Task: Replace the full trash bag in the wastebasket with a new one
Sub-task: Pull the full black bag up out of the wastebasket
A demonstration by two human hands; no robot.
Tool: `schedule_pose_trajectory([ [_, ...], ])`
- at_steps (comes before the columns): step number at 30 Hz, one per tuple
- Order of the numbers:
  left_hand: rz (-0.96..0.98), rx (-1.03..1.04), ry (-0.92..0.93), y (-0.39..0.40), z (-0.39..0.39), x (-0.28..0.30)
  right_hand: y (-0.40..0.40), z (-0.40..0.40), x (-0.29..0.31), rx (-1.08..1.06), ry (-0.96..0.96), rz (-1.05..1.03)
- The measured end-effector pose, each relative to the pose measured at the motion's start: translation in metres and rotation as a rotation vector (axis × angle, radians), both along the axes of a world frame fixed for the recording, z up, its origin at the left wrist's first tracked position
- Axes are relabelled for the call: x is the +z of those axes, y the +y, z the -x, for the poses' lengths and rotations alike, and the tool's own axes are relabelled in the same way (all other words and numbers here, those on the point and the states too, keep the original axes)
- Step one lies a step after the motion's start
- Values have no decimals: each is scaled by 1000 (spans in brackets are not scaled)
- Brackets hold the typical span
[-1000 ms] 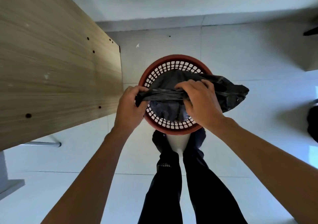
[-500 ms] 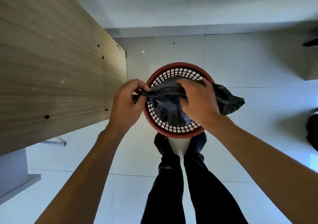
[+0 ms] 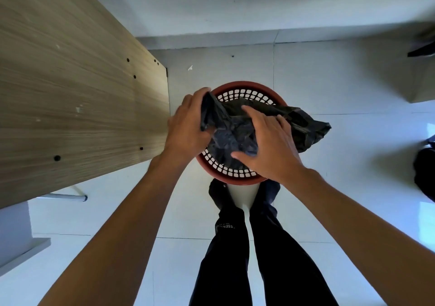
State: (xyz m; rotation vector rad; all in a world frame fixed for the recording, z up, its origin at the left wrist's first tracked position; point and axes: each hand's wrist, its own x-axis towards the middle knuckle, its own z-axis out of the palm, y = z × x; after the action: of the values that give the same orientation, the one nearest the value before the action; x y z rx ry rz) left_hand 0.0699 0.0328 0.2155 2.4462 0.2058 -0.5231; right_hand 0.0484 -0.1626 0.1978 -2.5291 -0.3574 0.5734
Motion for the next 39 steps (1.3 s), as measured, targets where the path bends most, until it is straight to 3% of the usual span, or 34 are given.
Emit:
schedule_pose_trajectory([
  [3, -15, 23, 72, 2, -2, 1, 1, -5, -4, -80, -91, 35],
  [7, -133, 0, 64, 17, -2, 6, -9, -19, 8, -195, -158, -88],
  [12, -307, -50, 36, 28, -3, 35, -19, -30, 43, -244, -105, -251],
  [16, -220, -9, 37, 38, -3, 45, -18, -29, 58, -171, 8, -419],
  [21, 101, -5, 144, 43, 3, 38, 1, -20, 36, 99, 43, -81],
  [24, 295, 263, 235, 42, 6, 29, 12, -14, 23, 139, 41, 87],
  [30, 56, 330, 431, 38, 20, 2, -1, 5, 22, 115, -37, -66],
  [33, -62, 319, 309, 36, 24, 3, -14, 13, 24, 193, 39, -159],
  [37, -260, 241, 2, 43, 11, 25, -33, 12, 24, 244, 49, -233],
  [39, -276, 200, -194, 47, -2, 40, -43, 11, 23, 170, 48, -277],
])
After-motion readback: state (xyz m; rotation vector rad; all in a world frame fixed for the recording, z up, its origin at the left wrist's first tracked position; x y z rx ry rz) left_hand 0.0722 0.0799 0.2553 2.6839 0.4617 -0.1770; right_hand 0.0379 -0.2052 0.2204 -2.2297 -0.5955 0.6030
